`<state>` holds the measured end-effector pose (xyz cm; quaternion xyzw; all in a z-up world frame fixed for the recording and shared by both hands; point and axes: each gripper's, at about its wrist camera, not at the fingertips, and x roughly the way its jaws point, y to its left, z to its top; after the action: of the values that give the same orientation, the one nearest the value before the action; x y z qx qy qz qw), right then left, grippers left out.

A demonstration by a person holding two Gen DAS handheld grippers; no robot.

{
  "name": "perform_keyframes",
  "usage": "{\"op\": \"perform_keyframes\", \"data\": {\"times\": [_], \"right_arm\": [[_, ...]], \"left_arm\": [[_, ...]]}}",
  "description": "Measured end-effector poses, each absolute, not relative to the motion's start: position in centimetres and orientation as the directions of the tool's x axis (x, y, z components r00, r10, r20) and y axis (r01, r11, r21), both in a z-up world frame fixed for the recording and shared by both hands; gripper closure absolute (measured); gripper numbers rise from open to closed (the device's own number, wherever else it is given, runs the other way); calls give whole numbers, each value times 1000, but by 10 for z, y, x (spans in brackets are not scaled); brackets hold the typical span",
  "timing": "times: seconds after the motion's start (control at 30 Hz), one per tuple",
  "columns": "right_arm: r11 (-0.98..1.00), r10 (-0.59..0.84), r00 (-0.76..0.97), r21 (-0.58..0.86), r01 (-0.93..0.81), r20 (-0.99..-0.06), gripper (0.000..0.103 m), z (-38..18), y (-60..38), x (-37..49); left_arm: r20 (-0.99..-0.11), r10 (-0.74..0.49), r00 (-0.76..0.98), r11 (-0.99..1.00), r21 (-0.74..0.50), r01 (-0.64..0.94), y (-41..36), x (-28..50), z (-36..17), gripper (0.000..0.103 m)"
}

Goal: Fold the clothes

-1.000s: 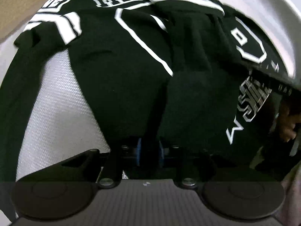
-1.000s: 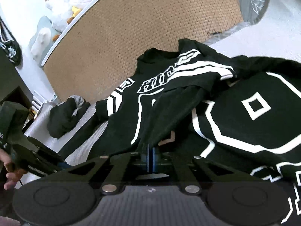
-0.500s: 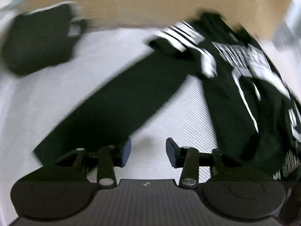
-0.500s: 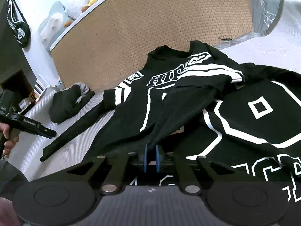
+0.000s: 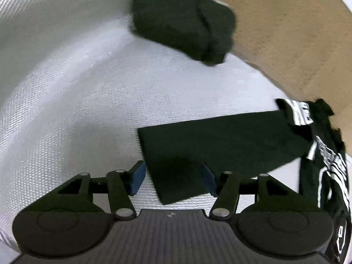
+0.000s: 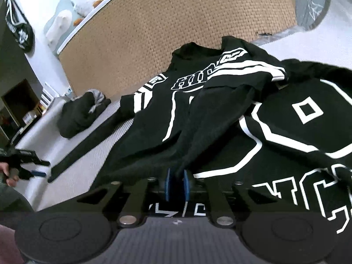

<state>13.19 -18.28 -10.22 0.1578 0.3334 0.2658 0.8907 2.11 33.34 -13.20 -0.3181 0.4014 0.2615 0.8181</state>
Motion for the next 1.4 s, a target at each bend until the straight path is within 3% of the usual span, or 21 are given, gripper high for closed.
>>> {"op": "perform_keyframes", "data": {"times": [0.33,0.43,0.47,0.53,0.6,0.73,0.87,1.0,1.2,1.4], "right_arm": [[823,561,639,436,-364,-527,85,-106,-185,133],[825,559,636,432,-364,-532,85,-108,-185,133],[826,558,635,431,-364,-534,85,-109,-184,133],[827,558,634,419,-374,-535,85,-108,-183,133],[830,555,636,408,-381,-536,85,-107,-182,132],[834,550,638,393,-388,-538,84,-107,-180,131],[832,553,637,400,-385,-537,84,-107,-181,133],[832,553,637,396,-388,-537,84,-106,-180,132],[831,554,638,395,-391,-535,84,-104,-180,133],[835,546,652,400,-377,-526,84,-102,-186,134]], "left_arm": [[-831,185,525,702,-262,-662,330,25,-150,44],[-832,193,520,751,-215,-624,322,32,-151,71],[-833,197,517,769,-195,-609,320,35,-151,74],[-835,198,514,816,-150,-559,313,42,-151,88],[-832,210,514,835,-121,-537,308,47,-147,92],[-739,322,592,824,-90,-559,303,48,-121,93],[-671,325,666,833,-131,-538,298,60,-91,94],[-592,320,739,885,-92,-457,265,89,-58,94],[-518,171,838,956,-117,-268,197,135,-16,94],[-500,-25,866,988,-143,-53,114,166,-3,94]]}}
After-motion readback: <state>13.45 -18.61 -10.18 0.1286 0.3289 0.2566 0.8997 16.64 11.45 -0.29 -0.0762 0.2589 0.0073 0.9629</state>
